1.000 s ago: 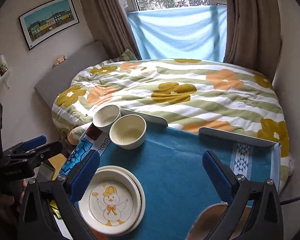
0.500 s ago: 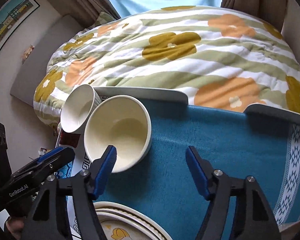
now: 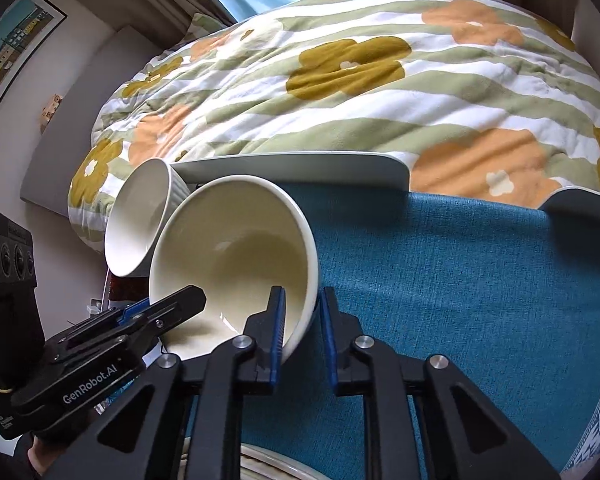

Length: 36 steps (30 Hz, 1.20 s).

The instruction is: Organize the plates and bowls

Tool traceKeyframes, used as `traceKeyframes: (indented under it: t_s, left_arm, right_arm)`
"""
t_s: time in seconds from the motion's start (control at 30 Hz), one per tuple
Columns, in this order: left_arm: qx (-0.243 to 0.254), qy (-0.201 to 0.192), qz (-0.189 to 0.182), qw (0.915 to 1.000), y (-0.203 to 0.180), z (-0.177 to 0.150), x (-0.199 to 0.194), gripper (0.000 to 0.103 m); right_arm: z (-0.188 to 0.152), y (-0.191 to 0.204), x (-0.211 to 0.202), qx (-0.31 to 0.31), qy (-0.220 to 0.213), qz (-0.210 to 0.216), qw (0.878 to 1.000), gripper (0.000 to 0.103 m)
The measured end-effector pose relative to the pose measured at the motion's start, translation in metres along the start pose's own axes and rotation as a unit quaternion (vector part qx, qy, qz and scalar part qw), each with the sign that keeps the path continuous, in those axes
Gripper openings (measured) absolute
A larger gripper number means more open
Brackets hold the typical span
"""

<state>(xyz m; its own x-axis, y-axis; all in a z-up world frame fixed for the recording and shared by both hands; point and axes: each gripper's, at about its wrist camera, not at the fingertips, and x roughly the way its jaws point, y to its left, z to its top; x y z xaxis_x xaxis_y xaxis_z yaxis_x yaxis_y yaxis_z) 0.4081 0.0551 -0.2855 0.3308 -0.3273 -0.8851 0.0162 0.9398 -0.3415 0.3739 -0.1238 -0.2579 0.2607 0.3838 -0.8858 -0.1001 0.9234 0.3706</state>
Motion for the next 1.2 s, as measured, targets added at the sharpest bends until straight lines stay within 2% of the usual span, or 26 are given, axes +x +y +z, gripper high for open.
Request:
traceKeyframes:
  t_s: [0.37,0.6,0.73,0.9,1.03,1.2]
  left_arm:
    - [0.042,-0.023,0.034,0.9983,-0.015,-0.008,-0.008,0.018]
    - [0.071,-0.055,0.036,0.9953,-0.043,-0.013,-0.04,0.018]
    - [0.086,-0.08,0.033,0.9925,-0.075,-0.024,-0.07,0.018]
    - [0.107,-0.1,0.026,0.9889,-0.125,-0.053,-0.102,0.018]
    - [0.113,-0.102,0.013,0.9883,-0.17,-0.087,-0.117,0.018]
    - [0.128,-0.091,-0.003,0.9875,-0.228,-0.135,-0.117,0.018]
  right_arm:
    - [-0.001,0.003,-0.005,-0.017,-0.016,-0.001,1.0,0.016]
    - [-0.013,0.0,-0.042,-0.029,-0.055,-0.001,0.998,0.016]
    - [-0.024,-0.008,-0.082,-0.029,-0.087,0.001,0.996,0.016]
    - [-0.055,-0.03,-0.138,-0.026,-0.126,0.007,0.992,0.015]
    - [-0.088,-0.056,-0.182,-0.026,-0.141,-0.004,0.99,0.015]
    - [-0.13,-0.101,-0.223,-0.009,-0.146,-0.015,0.989,0.015]
